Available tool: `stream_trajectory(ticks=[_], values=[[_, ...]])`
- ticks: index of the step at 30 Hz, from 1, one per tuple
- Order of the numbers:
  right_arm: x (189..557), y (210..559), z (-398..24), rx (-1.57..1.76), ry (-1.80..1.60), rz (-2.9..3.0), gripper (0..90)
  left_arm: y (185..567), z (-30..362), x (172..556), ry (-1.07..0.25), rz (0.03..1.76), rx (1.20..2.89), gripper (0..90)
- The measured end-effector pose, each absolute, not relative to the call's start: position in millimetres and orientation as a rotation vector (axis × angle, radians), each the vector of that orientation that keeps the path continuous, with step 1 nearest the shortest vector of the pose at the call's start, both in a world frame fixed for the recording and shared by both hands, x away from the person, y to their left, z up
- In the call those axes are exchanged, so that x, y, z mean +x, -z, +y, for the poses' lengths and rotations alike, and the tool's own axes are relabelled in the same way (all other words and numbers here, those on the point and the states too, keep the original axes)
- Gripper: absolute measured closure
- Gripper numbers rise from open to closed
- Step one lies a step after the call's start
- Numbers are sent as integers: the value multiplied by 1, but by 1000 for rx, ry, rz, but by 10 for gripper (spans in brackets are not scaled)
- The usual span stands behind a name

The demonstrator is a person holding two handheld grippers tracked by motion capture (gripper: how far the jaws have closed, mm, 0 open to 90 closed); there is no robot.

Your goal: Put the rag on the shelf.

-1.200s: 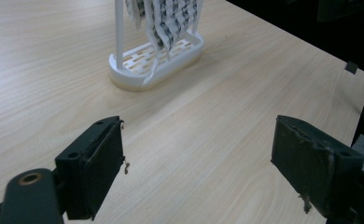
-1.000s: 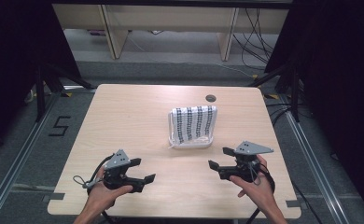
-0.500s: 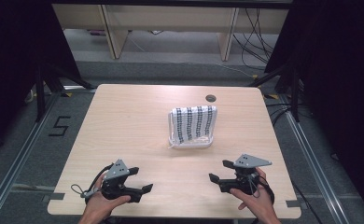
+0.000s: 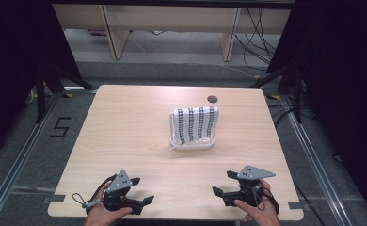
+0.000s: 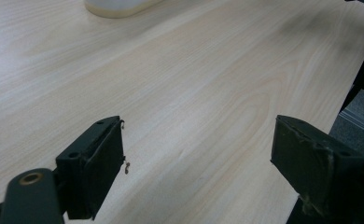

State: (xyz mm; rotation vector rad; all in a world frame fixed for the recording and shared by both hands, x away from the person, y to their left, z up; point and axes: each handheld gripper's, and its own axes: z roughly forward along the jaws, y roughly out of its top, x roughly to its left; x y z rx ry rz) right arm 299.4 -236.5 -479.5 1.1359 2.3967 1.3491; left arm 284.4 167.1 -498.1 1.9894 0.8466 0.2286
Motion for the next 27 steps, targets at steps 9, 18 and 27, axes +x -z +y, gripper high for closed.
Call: stream_trajectory(ticks=[9, 18, 27], values=[[290, 486, -240, 1077, -1267, 2439, 162, 500, 174, 277, -248, 876, 2015, 163], [292, 487, -245, 1089, -1254, 2421, 162, 504, 174, 279, -244, 876, 1997, 163], [295, 490, -247, 1095, -1248, 2418, 163, 506, 175, 282, -251, 871, 2029, 163]])
